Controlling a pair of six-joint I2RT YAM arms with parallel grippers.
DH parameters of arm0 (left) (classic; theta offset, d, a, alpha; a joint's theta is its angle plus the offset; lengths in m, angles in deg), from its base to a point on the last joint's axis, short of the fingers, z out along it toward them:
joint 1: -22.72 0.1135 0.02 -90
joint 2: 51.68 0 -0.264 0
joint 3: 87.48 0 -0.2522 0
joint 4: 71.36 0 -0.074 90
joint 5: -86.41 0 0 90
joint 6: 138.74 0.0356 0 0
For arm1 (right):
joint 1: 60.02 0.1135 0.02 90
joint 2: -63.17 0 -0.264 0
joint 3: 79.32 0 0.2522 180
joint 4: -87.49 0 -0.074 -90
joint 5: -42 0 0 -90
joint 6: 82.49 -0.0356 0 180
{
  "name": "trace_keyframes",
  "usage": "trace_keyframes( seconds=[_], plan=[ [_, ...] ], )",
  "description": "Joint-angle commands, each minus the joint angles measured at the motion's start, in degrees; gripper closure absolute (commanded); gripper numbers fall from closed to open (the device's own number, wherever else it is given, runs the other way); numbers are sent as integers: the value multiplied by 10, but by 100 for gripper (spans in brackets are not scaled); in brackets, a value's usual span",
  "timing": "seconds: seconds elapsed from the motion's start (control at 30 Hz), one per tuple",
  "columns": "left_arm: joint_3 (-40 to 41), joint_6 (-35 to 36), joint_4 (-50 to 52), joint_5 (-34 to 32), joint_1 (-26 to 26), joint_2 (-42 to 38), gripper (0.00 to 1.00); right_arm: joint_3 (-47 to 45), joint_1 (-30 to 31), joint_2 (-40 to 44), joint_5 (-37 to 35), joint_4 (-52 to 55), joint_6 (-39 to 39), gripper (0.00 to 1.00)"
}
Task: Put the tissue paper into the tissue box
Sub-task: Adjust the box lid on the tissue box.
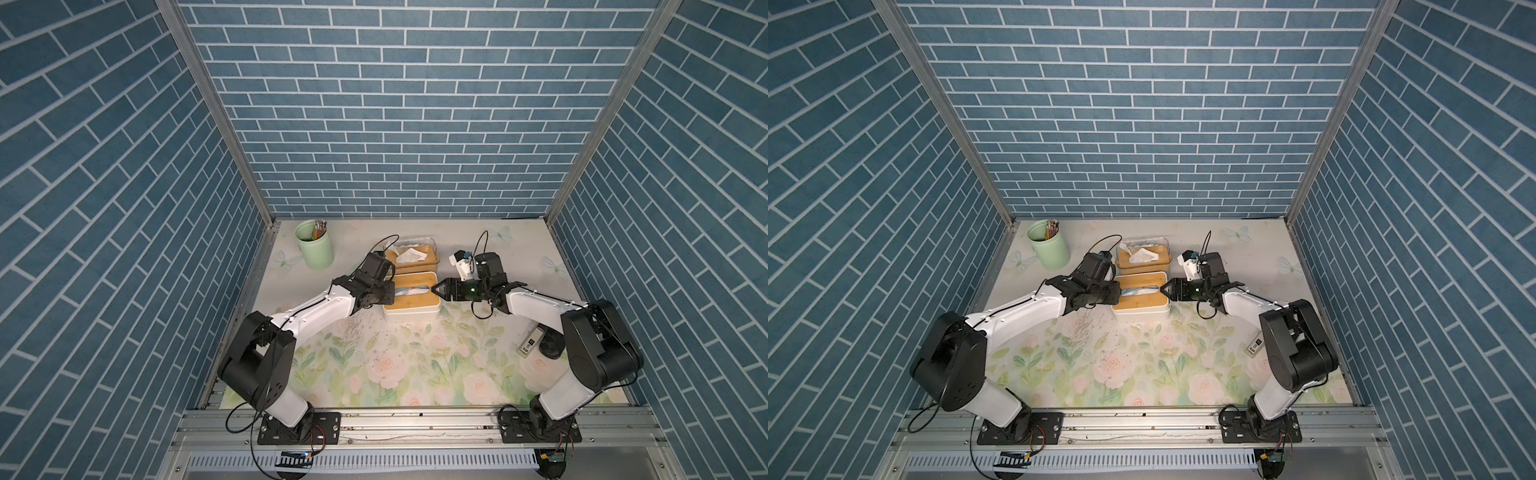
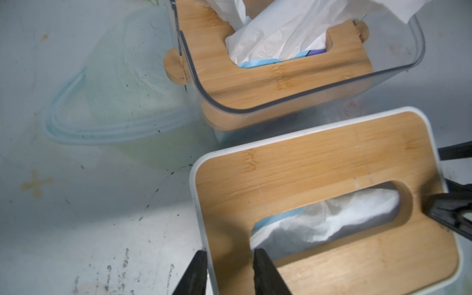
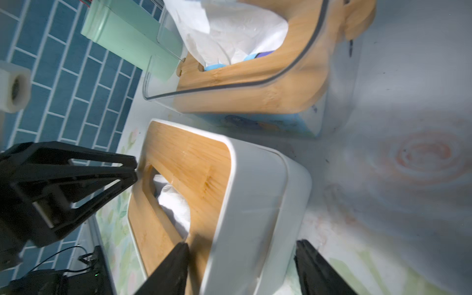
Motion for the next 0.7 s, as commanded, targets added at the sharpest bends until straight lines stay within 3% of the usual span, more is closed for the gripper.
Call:
trace_keyframes(
  seconds=[0.0,0.33,0.67],
  plan=[
    [7,3,4,-6,0,-17,54,20,12,1,-94,121,50,26],
    [20,3,-12,-21,1,-35,37,111,80,-46,-211,204,66,23],
    [32,8,-21,-67,2,-34,34,229,147,-125,-412,346,72,38]
  ],
)
